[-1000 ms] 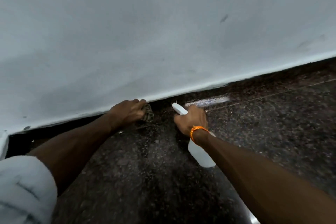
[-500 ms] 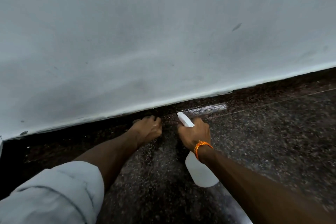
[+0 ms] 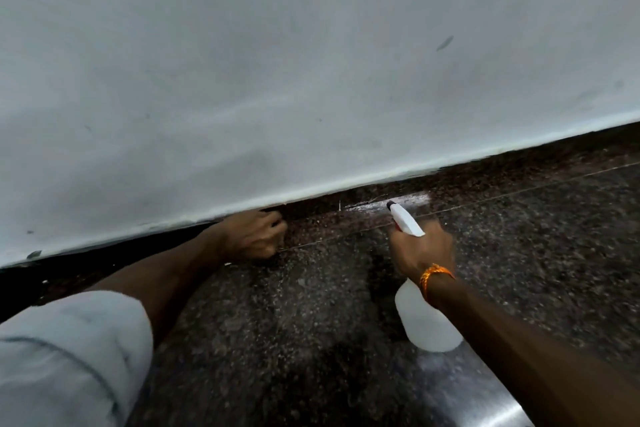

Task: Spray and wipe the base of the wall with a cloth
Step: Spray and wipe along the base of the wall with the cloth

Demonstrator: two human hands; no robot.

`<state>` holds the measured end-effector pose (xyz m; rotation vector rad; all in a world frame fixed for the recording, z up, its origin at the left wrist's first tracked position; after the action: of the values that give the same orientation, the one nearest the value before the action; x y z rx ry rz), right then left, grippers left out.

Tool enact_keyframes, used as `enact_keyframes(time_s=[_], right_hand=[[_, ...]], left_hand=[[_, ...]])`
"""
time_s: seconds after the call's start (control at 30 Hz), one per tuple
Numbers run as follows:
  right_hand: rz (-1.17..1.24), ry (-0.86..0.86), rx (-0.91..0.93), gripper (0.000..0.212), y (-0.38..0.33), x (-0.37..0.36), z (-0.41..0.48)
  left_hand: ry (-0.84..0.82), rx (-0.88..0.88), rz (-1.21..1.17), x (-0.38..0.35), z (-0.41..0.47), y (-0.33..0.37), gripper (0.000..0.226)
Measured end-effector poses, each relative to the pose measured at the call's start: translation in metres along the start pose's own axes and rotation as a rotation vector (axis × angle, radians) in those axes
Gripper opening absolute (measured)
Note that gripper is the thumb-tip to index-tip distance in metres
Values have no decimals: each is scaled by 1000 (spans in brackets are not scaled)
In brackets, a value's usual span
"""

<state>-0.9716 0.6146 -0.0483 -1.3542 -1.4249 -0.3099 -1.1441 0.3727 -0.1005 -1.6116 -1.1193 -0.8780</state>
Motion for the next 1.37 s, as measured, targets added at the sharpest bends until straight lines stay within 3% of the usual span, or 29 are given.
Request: enact_keyframes(time_s=[0.1,0.23,0.37,0.47,0.6,0.7,0.77,0.93,1.1,1.2,1.27,1.37], right_hand=[[-36,-29,55,25,-5,-9,-4],[28,-73,38,31,-13,-13,-12],[88,-98,65,30,-20,-8,-12],[37,-130,164,29,-34,-12,-26],[-75,-216,324,25,-56,-39,-59],[-39,-297,335,27,-68,-67,-80],[17,-345,279,36,-73,-85,-88],[120,-425,197,32,-85,-103,-110],[191,-479,145,51,-87,-118,-112],[166,-475,179,38,-85,-117,-118],[201,-458,176,41,-78,-119,-121],[233,-437,154,28,-72,-119,-120]], left_hand=[[132,77,-28,27,44,-3,21],[127,18,-94,39,59,-9,44],[-140,44,-68,6,-1,3,17],[-197,328,-212,11,-55,11,7],[-161,801,-442,23,-123,28,17],[-235,997,-529,37,-152,46,23],[-217,988,-528,46,-164,50,24],[-189,1038,-524,58,-181,38,32],[-251,991,-449,61,-150,27,31],[-172,968,-491,59,-129,39,30],[-168,936,-486,57,-119,45,29],[-195,1048,-605,30,-110,50,40]])
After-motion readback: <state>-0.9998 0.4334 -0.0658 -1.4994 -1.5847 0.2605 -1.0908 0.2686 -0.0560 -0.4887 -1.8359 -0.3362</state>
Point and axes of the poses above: each hand's wrist, its own z-axis towards the middle knuckle, its own x-axis out of the back of the hand, y = z × x, the point moved 2 cm from there along z, towards the middle knuckle, and after that the axes turned 14 degrees about -z, right-handed, at the moved point
